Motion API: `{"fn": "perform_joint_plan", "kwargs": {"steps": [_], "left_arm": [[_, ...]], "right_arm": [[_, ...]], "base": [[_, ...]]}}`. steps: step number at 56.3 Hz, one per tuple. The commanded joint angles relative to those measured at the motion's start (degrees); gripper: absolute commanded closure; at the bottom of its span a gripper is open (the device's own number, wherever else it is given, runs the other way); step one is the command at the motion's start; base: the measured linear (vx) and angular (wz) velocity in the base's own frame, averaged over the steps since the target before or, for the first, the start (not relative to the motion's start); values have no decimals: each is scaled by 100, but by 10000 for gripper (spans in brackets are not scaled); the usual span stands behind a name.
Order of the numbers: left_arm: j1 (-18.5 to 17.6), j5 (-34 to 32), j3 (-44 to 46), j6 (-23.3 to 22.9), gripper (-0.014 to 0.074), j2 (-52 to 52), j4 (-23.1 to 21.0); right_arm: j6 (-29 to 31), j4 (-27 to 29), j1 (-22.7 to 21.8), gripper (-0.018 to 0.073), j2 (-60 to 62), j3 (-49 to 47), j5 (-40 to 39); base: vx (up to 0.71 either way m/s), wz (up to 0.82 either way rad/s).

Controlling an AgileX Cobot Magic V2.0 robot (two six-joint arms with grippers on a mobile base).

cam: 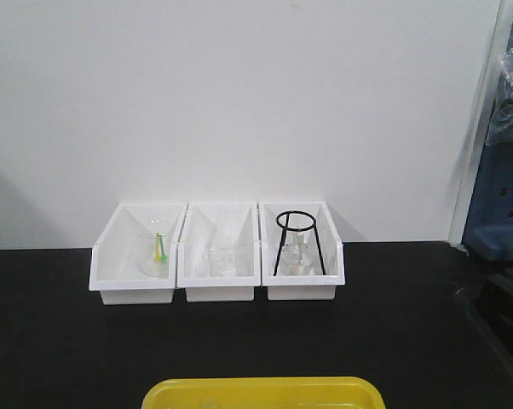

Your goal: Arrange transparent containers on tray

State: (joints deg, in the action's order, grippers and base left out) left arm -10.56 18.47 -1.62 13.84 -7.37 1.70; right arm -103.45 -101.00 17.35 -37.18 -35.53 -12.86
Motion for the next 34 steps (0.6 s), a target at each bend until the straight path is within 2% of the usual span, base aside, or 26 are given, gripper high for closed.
{"fn": "perform_joint_plan", "kwargs": {"steps": [1, 34], "left_arm": [[5, -501, -207, -16, 602, -73, -5], [5, -501, -207, -16, 602, -73, -5]], "right_arm": [[67, -167, -20, 572, 6, -154, 123], [67, -167, -20, 572, 6, -154, 130]], "base": [[0, 0], [0, 0]]}}
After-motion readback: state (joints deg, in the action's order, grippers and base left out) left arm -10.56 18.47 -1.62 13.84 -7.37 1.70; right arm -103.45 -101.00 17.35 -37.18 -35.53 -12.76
